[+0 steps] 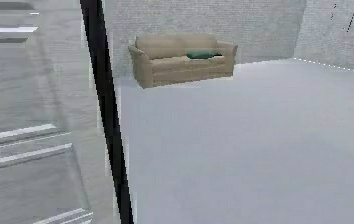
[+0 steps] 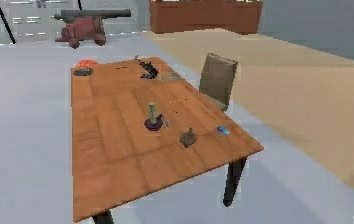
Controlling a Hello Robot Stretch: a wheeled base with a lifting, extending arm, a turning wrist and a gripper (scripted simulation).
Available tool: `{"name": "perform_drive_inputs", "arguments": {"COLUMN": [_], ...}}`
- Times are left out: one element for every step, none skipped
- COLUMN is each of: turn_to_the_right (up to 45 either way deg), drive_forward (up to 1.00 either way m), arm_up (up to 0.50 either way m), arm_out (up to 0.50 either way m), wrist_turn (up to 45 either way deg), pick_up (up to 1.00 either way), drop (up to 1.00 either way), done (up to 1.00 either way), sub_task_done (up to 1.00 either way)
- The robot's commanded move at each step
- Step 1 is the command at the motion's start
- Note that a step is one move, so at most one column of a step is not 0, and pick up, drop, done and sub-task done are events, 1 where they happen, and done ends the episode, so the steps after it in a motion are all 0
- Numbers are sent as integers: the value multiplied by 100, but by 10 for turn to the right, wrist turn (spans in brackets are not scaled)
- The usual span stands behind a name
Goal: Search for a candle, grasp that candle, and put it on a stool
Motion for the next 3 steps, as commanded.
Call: {"name": "perform_drive_inputs", "arguments": {"turn_to_the_right": [300, 0, 240], "drive_forward": [0, 60, 0], "arm_up": [0, 0, 0], "arm_out": [0, 0, 0], "wrist_turn": [0, 0, 0], "pick_up": [0, 0, 0], "drop": [0, 0, 0], "done": [0, 0, 0], "sub_task_done": [0, 0, 0]}}
